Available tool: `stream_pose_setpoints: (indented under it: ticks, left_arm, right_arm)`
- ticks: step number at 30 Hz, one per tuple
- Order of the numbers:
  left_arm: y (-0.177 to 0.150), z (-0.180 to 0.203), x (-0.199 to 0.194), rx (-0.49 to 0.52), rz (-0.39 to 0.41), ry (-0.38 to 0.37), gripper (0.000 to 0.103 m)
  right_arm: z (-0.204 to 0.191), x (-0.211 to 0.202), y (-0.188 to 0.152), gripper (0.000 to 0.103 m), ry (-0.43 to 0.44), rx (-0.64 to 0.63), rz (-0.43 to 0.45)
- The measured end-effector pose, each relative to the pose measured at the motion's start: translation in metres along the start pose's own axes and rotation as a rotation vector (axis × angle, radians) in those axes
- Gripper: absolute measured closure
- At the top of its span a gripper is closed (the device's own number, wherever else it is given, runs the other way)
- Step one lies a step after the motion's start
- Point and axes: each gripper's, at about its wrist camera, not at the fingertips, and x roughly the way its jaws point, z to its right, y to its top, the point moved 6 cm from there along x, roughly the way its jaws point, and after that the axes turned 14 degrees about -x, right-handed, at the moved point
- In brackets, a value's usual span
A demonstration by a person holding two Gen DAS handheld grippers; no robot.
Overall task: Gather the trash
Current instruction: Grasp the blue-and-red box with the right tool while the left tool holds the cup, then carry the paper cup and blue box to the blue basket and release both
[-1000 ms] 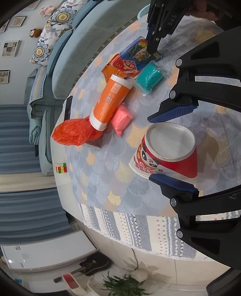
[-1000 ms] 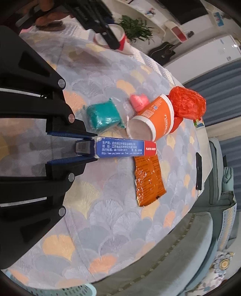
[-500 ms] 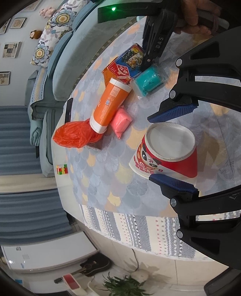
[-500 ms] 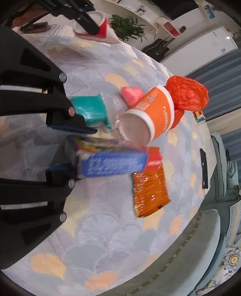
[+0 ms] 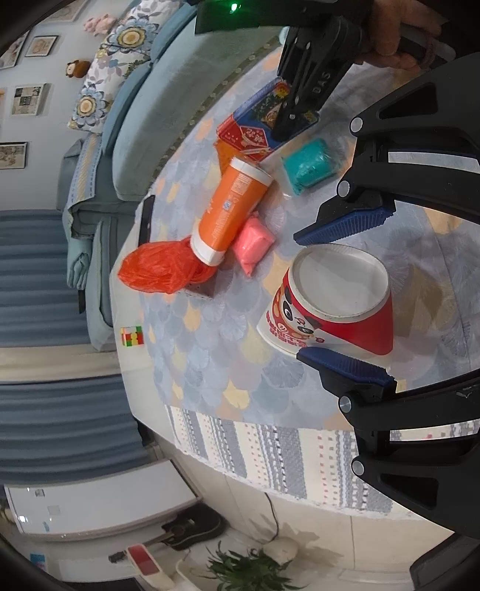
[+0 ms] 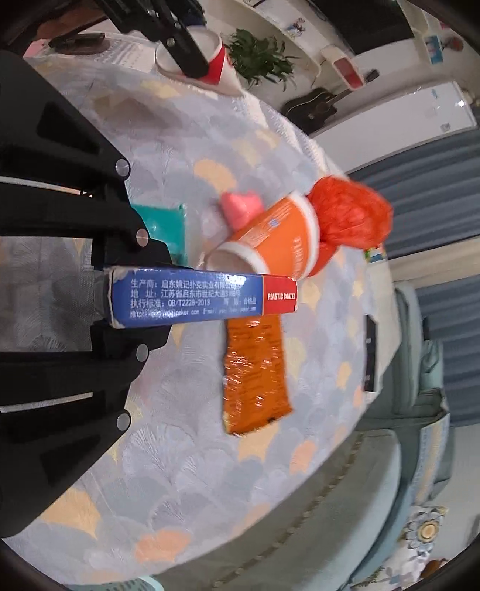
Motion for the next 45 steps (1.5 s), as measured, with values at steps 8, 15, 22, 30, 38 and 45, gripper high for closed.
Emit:
stream_pose_setpoints:
  ticks: [8,15,22,30,38,45]
  left_arm:
    - [0.007,0.014,-0.024,-0.010,0.039,-0.109,0.048]
    - [0.008,0.042,-0.048,0.030,0.076,-0.177,0.048]
    - [0.004,0.074,-0.071,0.091,0.105,-0.255,0.048]
    - [-0.002,0.114,-0.087,0.150,0.130,-0.308,0.048]
    - [-0.011,0.160,-0.101,0.204,0.138,-0.359,0.048]
    - [-0.022,0.208,-0.108,0.248,0.125,-0.429,0.048]
  right_arm:
    - [0.007,-0.050,0.013,0.088,-0.001,-0.009,0.097]
    - [0.013,-0.086,0.020,0.088,-0.014,-0.028,0.157]
    - [0.047,-0.119,0.014,0.088,-0.056,0.001,0.189]
    - [0.090,-0.173,-0.003,0.088,-0.124,0.031,0.224]
    - [0.140,-0.237,-0.023,0.088,-0.201,0.075,0.269]
    - [0.188,-0.279,-0.054,0.088,-0.271,0.150,0.263]
